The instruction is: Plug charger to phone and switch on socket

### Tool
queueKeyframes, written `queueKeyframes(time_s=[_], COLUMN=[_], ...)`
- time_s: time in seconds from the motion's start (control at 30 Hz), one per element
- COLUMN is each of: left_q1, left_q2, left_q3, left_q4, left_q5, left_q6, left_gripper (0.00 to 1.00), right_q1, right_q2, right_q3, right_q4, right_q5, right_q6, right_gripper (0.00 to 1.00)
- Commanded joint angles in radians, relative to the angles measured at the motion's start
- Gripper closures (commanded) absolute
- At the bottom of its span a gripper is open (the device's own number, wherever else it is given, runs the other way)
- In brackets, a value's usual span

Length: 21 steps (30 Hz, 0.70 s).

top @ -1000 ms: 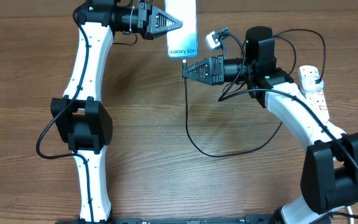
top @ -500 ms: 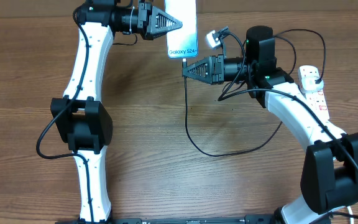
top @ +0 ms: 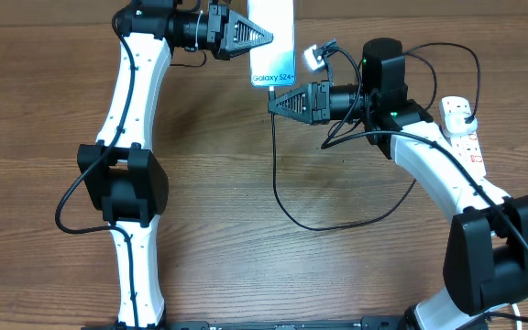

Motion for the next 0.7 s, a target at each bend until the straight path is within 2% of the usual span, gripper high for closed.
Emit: queueKeyframes(time_s=[0.0, 0.67], left_q1=[-0.002, 0.004], left_q2=[-0.044, -0.044], left_q3=[0.012, 0.012], left_q4=[0.001, 0.0], left_q5=[0.031, 0.032], left_q6=[-0.01, -0.032], left_gripper=[0.96, 0.96], right_q1=[-0.005, -0.013], right_q2=[-0.016, -0.016], right_q3=[0.019, 0.019], right_q4=[0.004, -0.002], right_q5=[0.006, 0.017], right_q6=[0.004, 0.004], right_gripper=[0.96, 0.96])
